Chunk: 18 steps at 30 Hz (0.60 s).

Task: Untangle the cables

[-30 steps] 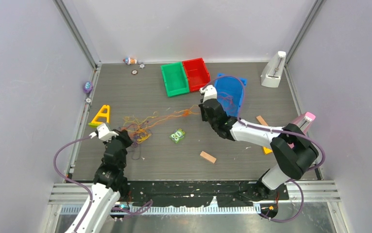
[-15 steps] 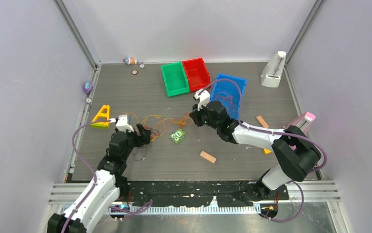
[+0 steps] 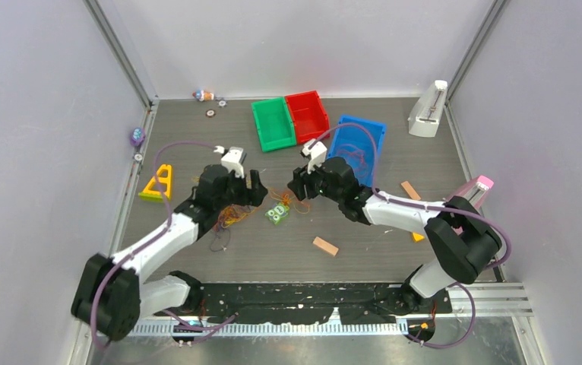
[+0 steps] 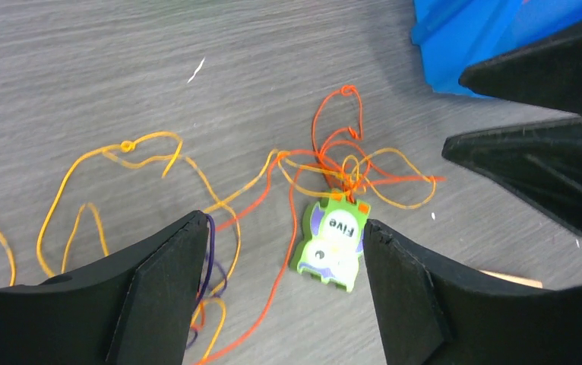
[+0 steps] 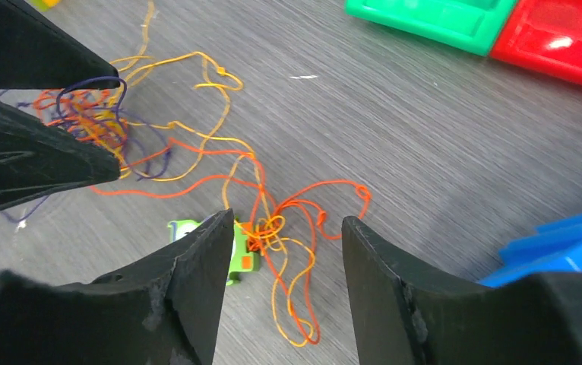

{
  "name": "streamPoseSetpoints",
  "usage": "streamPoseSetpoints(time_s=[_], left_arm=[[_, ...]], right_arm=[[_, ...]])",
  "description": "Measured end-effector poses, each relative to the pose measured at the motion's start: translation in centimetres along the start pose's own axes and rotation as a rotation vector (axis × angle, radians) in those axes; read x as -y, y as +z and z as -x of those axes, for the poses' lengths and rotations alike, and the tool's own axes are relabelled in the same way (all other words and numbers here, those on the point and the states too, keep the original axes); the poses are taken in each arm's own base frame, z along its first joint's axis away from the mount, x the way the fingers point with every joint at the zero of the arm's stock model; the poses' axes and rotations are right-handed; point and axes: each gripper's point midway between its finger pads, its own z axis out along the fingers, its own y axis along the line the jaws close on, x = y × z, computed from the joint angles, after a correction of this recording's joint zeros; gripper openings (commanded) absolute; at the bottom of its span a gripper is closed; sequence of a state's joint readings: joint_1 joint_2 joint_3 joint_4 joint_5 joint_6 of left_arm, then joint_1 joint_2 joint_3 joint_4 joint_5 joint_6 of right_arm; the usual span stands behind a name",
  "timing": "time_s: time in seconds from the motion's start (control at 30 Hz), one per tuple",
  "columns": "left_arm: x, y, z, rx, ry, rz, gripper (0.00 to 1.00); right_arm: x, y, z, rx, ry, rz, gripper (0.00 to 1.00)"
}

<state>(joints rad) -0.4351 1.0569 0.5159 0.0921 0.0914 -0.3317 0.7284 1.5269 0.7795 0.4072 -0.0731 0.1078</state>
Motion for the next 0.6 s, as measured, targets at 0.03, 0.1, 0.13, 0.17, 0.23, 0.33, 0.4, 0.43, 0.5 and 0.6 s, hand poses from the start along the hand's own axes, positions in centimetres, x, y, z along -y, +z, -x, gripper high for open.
streamPoseSetpoints(time_s=[0.03,0.1,0.13,0.17,0.23,0.33,0.4,0.43,0.5,0.6], left_arm=[[0.2,1.0,0.3,-0.033,0.005,0.003,0.73],[0.2,2.5,0.5,-0.083,0.010,0.022,0.71],[-0.1,3.1,0.3,-0.106,0.014,0.036,0.71],[-0.3,3.5,0.0,-0.122,0.015,0.049,0.71],[-1.1,3.8,-1.0,-0.161,0.017,0.087,0.71],[-2.2,3.6,-2.1,-0.187,0.020,0.139,0.71],[-2.7,3.4,-2.3,-0.185,0.022,0.162,0.71],[-3.0,3.3,-2.6,-0.182,0.023,0.175,0.70],[-3.5,2.8,-3.0,-0.179,0.025,0.198,0.70],[-4.2,1.8,-3.1,-0.153,0.026,0.232,0.70]], right_arm=[[0.4,0.1,-0.1,-0.013,0.002,-0.023,0.60],[1.4,0.7,-0.4,-0.046,0.014,-0.065,0.58],[1.9,1.3,-0.5,-0.068,0.025,-0.087,0.58],[2.5,2.0,-0.8,-0.092,0.036,-0.107,0.59],[3.5,3.2,-1.6,-0.145,0.057,-0.137,0.62],[4.4,5.0,-3.7,-0.249,0.088,-0.163,0.69],[4.7,5.9,-5.2,-0.315,0.106,-0.173,0.72],[4.8,6.1,-5.8,-0.340,0.109,-0.175,0.72],[4.9,6.4,-7.1,-0.391,0.119,-0.192,0.72],[5.2,6.4,-8.2,-0.446,0.115,-0.225,0.68]])
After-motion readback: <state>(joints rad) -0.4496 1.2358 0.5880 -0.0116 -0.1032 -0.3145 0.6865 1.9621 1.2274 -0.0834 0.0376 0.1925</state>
